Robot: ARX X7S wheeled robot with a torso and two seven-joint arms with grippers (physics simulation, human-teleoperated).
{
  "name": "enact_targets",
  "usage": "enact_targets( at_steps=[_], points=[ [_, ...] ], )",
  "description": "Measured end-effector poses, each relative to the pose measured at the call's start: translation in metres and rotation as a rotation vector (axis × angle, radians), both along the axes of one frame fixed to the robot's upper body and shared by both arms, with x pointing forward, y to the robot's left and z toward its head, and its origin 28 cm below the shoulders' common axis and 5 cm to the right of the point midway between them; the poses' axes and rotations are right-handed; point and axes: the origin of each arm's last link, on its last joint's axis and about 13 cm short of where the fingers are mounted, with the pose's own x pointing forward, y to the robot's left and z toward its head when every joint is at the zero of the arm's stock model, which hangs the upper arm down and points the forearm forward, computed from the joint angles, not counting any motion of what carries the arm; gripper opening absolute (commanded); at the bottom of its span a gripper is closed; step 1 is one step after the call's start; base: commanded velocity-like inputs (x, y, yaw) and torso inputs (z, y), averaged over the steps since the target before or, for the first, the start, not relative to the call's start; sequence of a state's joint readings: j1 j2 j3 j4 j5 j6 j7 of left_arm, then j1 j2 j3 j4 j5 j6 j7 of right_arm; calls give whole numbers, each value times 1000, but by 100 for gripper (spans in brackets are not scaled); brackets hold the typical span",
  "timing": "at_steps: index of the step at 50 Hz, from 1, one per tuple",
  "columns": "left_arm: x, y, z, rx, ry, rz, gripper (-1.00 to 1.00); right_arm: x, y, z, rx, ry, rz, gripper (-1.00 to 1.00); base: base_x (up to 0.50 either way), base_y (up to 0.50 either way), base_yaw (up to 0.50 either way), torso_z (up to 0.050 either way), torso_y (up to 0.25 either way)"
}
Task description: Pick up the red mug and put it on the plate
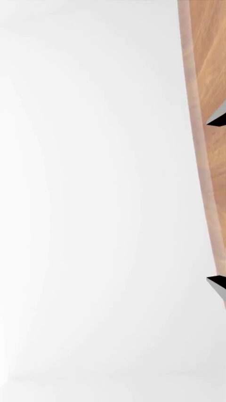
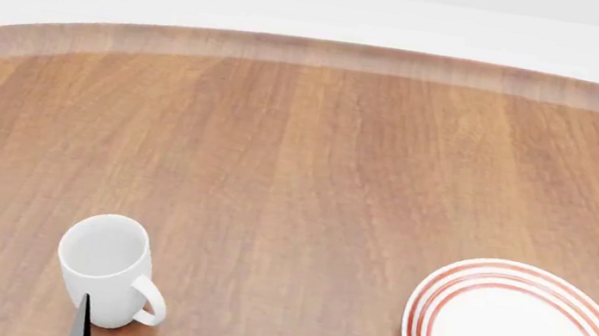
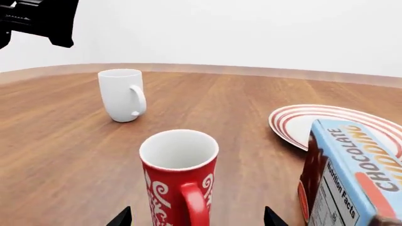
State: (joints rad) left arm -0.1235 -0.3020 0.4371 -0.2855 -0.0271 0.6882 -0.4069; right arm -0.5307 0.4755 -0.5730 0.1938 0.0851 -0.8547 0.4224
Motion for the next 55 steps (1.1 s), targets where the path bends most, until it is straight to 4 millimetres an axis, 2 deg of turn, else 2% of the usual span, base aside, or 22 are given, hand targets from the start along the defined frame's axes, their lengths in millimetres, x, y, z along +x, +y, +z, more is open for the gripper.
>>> enact_targets(
  at_steps=[55],
  points=[
    [0,0,0,-1,-6,0,100,9,4,-13,5,33,2,100,0,0,0,0,0]
  ],
)
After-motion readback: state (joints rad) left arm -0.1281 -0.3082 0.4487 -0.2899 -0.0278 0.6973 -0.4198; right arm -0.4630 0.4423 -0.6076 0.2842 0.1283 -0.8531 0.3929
